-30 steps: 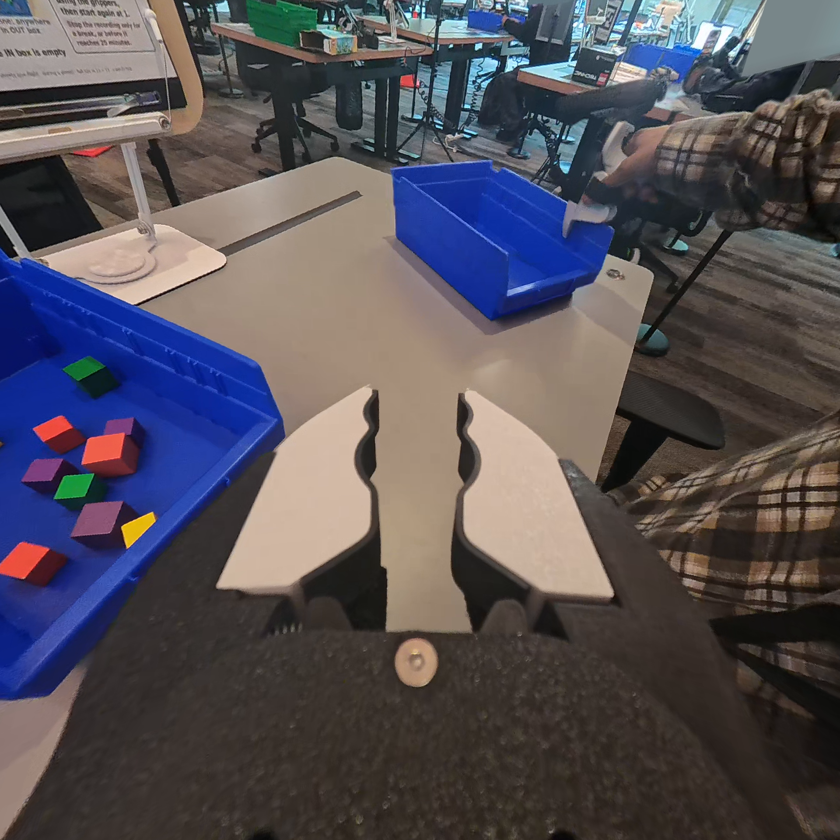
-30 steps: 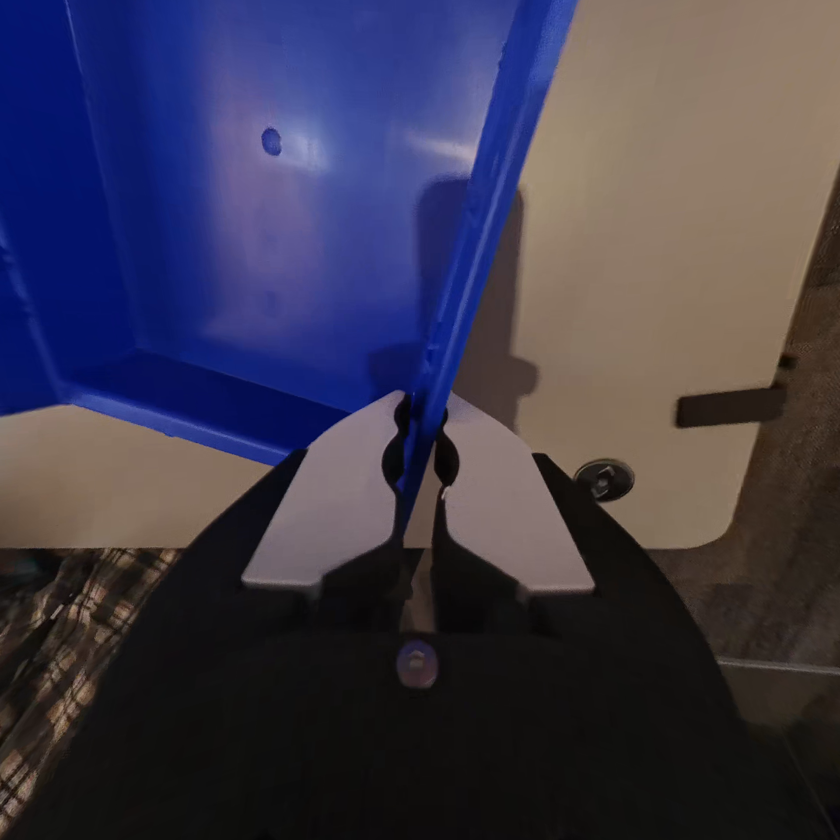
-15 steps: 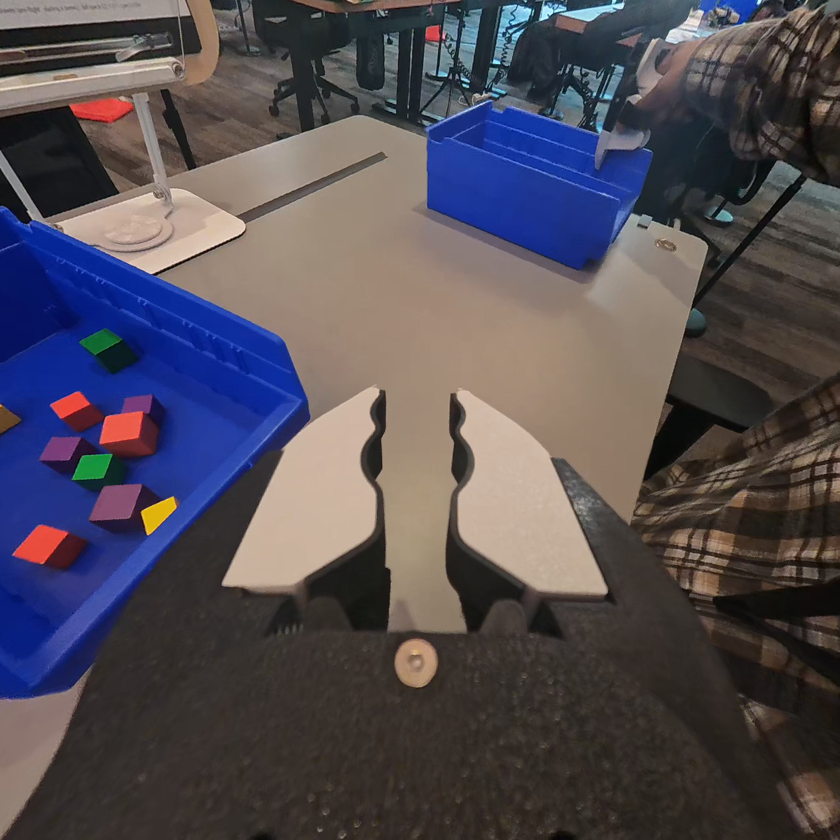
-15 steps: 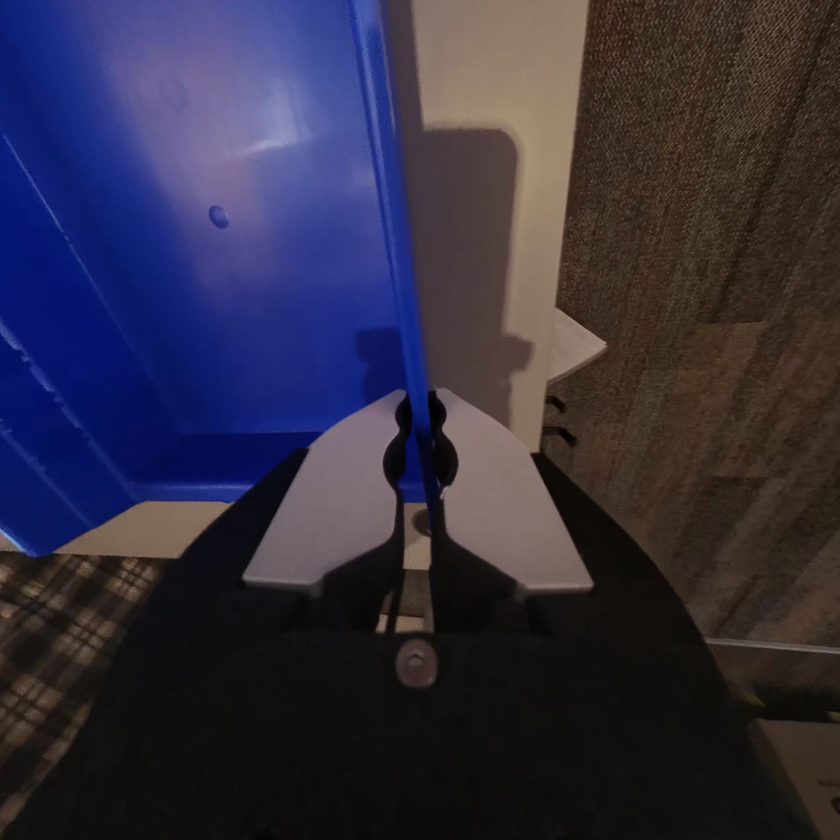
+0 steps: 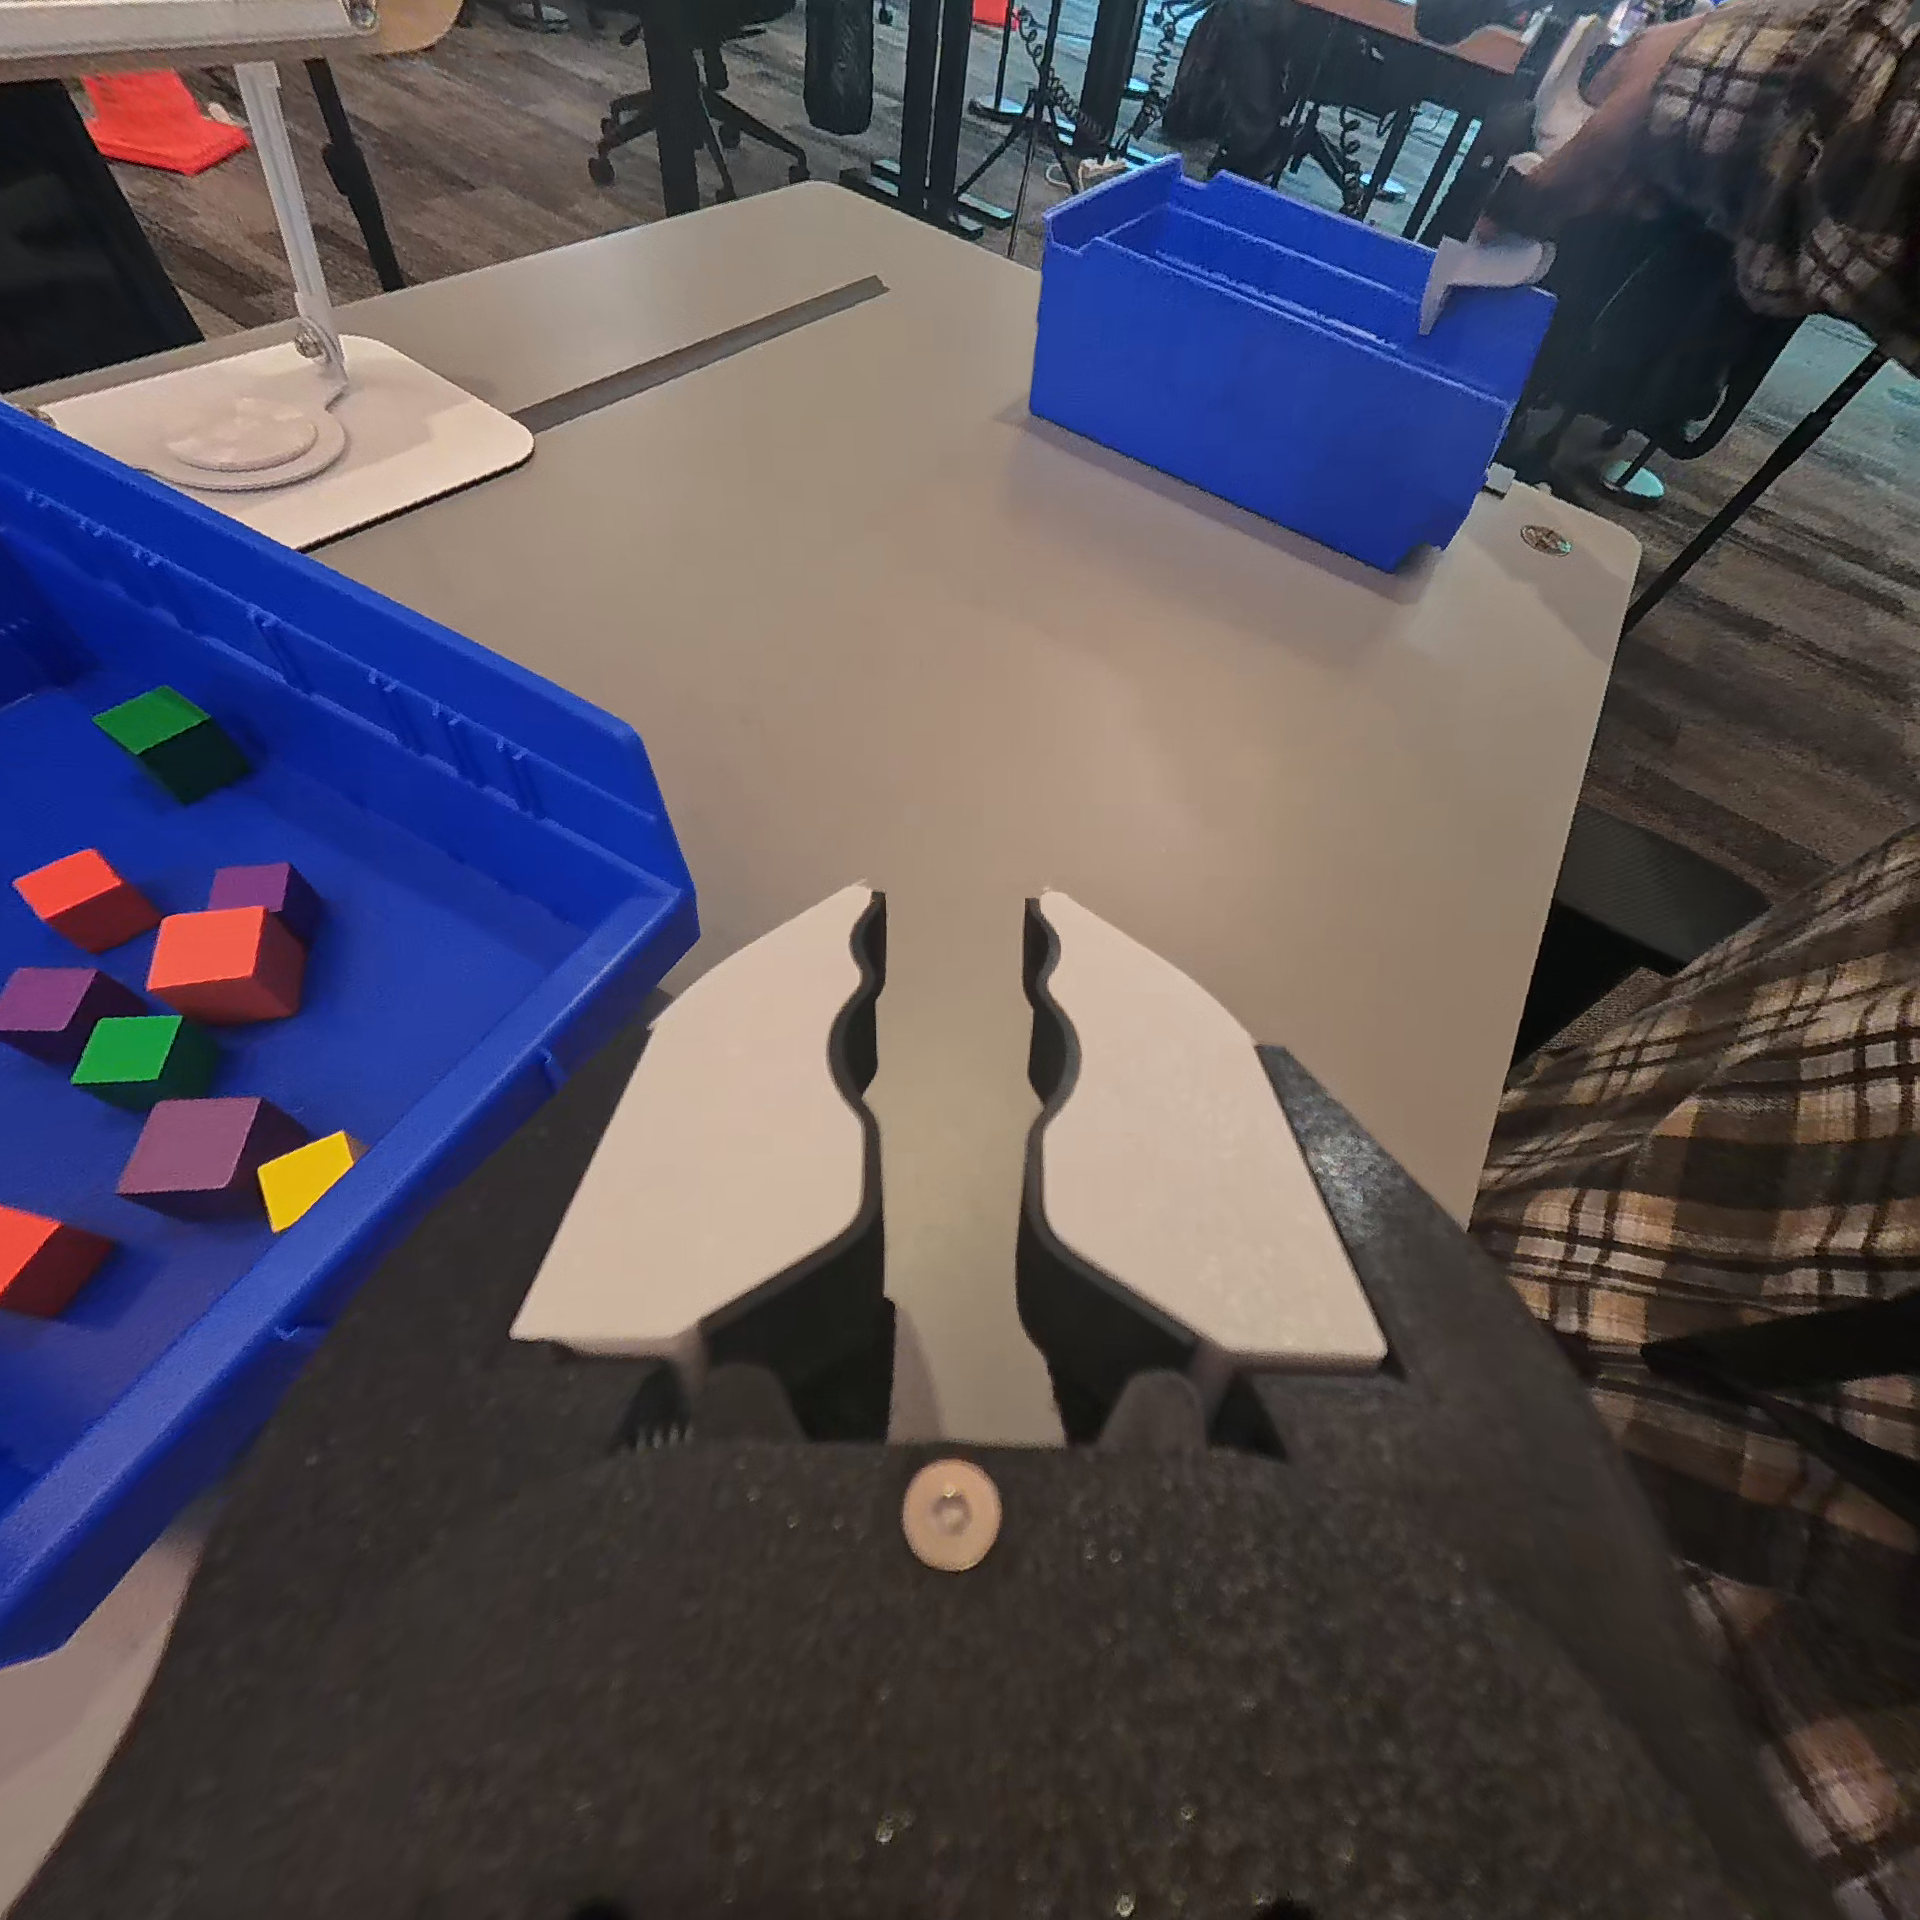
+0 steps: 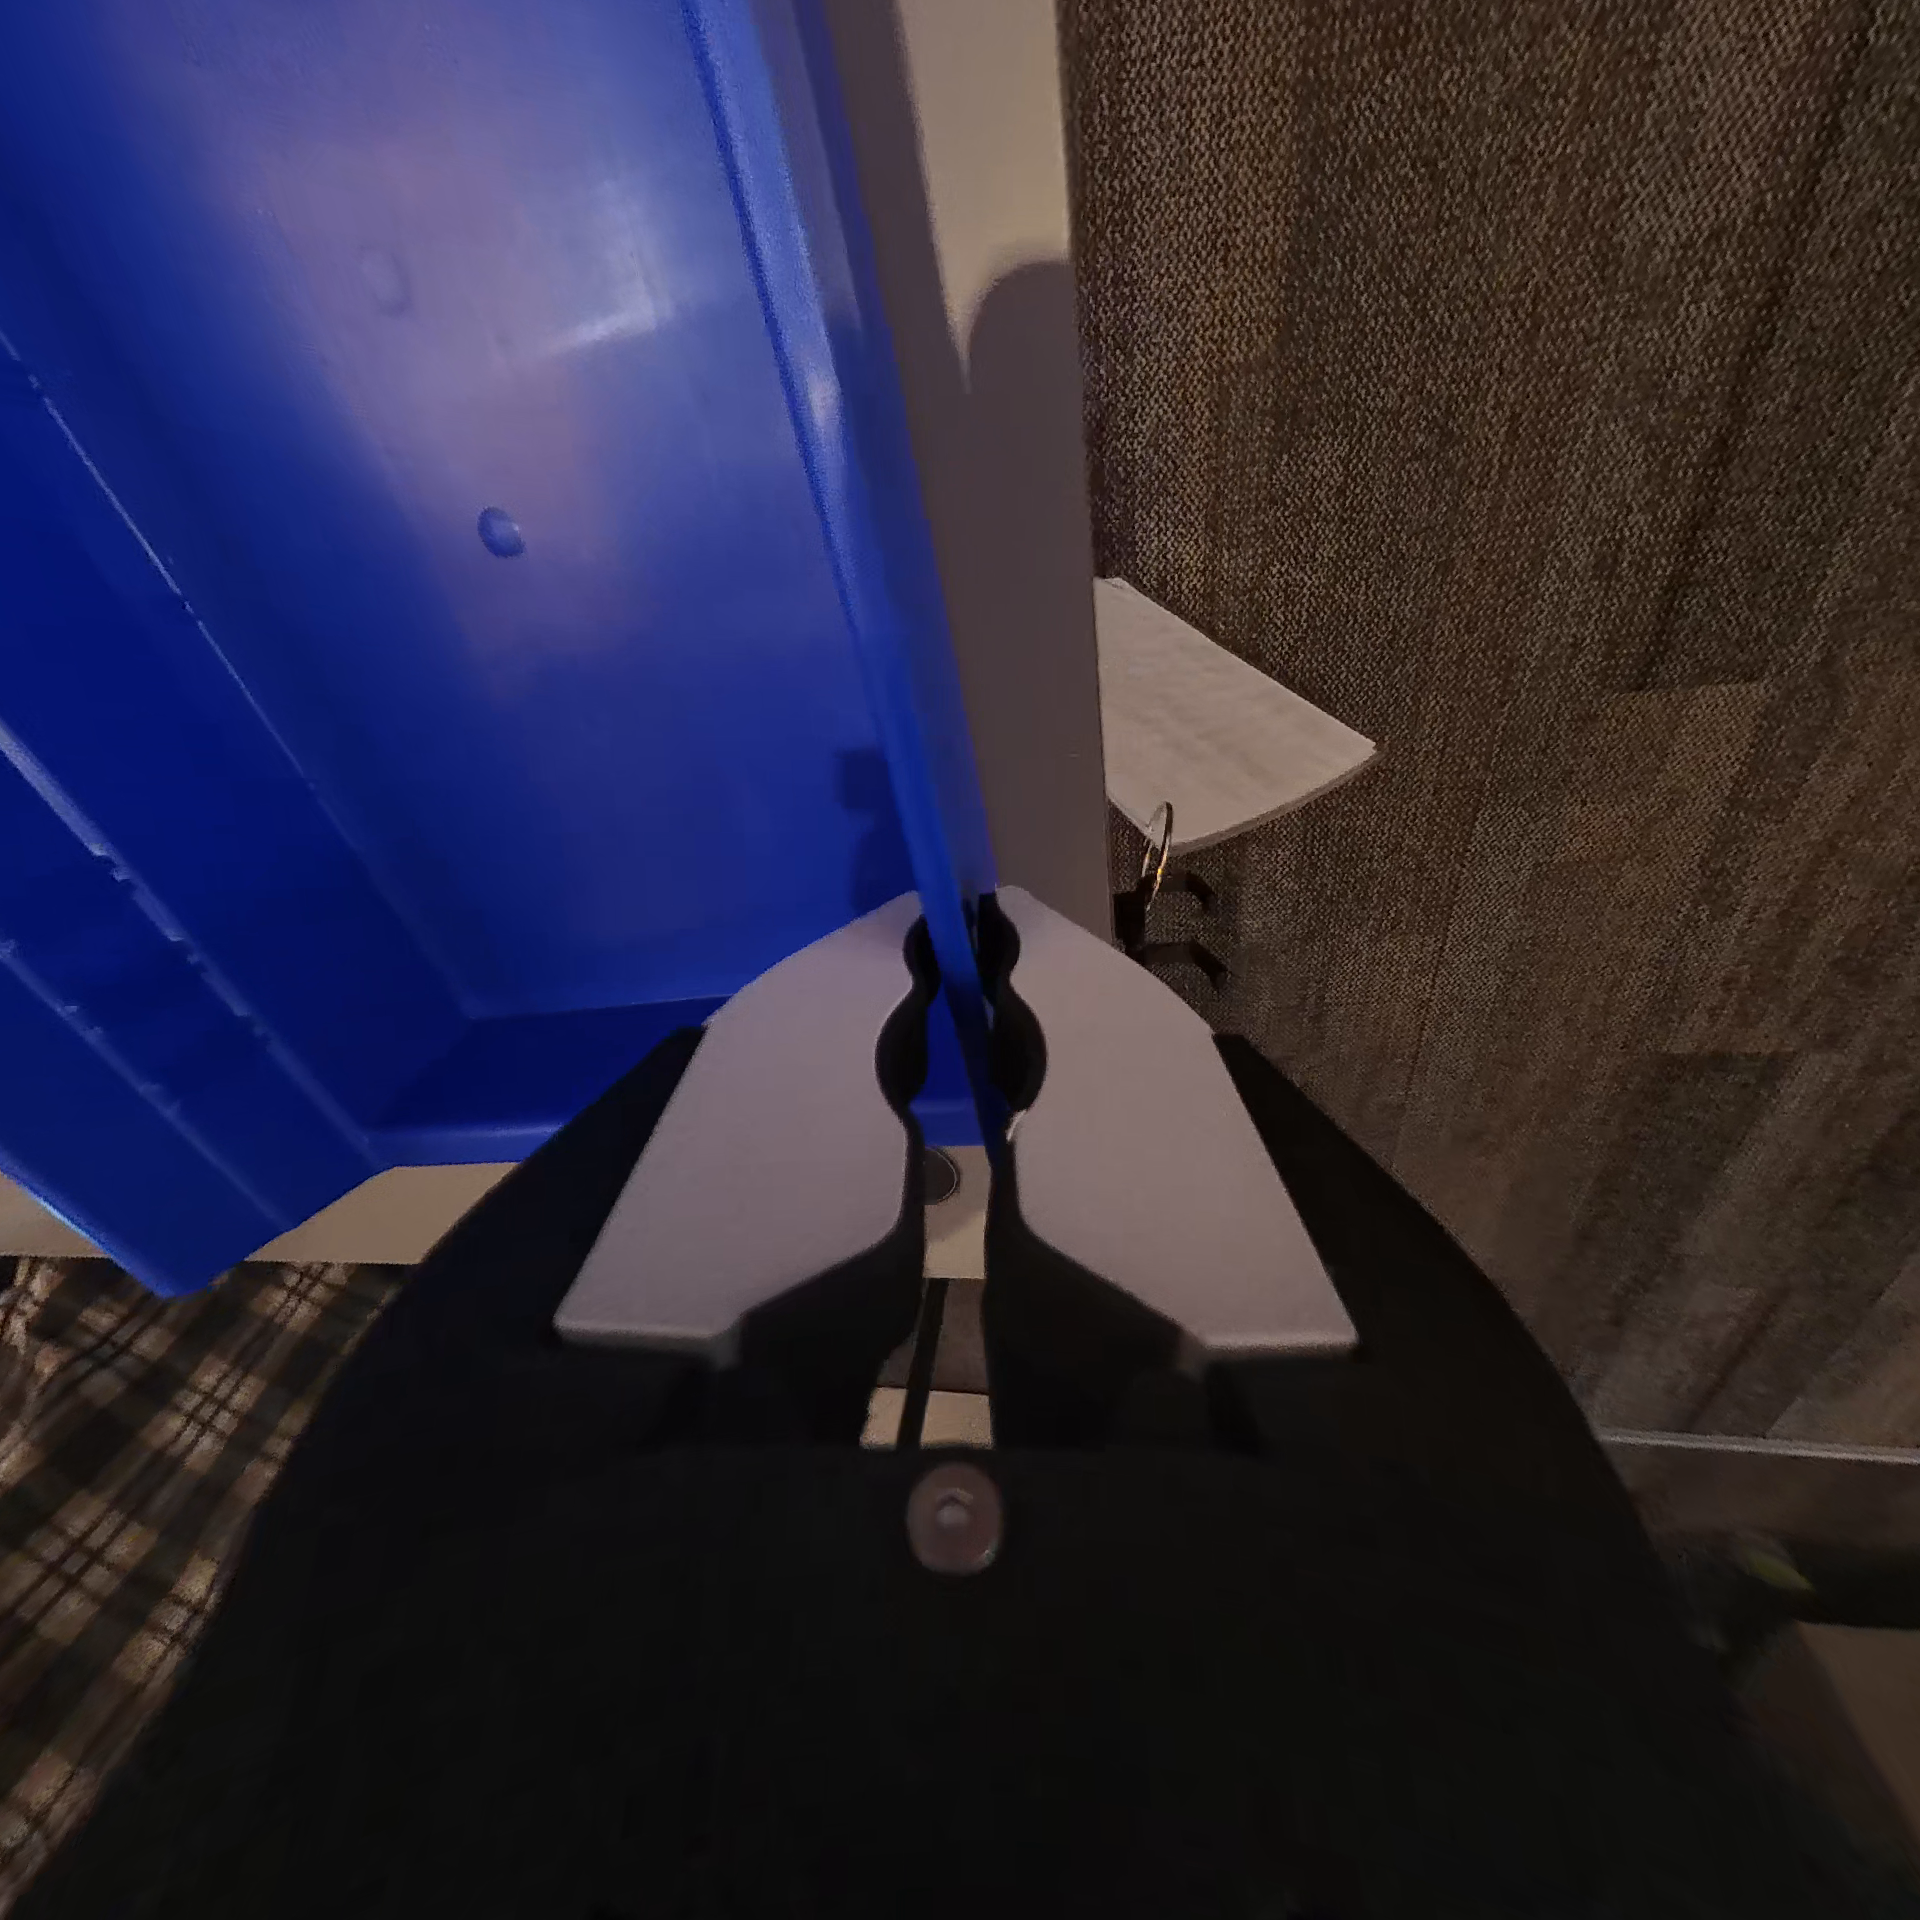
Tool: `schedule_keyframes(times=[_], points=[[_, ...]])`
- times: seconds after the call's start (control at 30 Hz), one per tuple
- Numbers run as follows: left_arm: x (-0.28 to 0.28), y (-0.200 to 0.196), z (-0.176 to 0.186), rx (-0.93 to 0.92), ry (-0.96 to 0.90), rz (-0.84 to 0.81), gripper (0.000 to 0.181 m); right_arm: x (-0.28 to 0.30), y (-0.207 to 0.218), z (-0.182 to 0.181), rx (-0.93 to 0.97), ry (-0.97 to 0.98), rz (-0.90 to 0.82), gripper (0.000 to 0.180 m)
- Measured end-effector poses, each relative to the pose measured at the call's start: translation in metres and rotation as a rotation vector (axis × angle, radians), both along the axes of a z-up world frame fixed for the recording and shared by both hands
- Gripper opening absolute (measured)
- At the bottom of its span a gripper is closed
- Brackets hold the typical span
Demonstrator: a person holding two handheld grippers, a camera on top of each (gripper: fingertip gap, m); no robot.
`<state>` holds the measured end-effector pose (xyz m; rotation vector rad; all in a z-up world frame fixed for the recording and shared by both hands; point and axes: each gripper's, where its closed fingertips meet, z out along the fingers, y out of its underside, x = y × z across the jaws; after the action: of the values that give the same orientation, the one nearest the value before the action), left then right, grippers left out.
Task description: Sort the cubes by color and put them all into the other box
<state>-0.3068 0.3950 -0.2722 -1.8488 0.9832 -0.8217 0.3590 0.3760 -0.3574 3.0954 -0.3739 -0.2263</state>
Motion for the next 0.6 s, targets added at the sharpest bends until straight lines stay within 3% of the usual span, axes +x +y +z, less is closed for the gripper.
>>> schedule_keyframes(times=[0.3, 0.33, 0.4, 0.47, 0.6], points=[[0.000, -0.005, 0.002, 0.003, 0.001, -0.010, 0.025, 0.004, -0.005, 0.001, 0.038, -0.029, -0.047, 0.009], [0.000, -0.005, 0.002, 0.007, 0.004, -0.009, 0.025, 0.004, -0.006, 0.003, 0.044, -0.032, -0.048, 0.018], [-0.002, -0.004, 0.005, 0.018, 0.001, 0.004, 0.029, 0.004, -0.009, 0.011, 0.059, -0.047, -0.032, 0.066], [-0.006, -0.001, 0.009, 0.028, -0.014, 0.030, 0.036, 0.003, -0.012, 0.027, 0.091, -0.067, -0.026, 0.093], [-0.028, 0.013, 0.016, 0.058, -0.005, 0.144, 0.063, -0.026, 0.008, 0.100, 0.398, -0.122, 0.038, 0.104]])
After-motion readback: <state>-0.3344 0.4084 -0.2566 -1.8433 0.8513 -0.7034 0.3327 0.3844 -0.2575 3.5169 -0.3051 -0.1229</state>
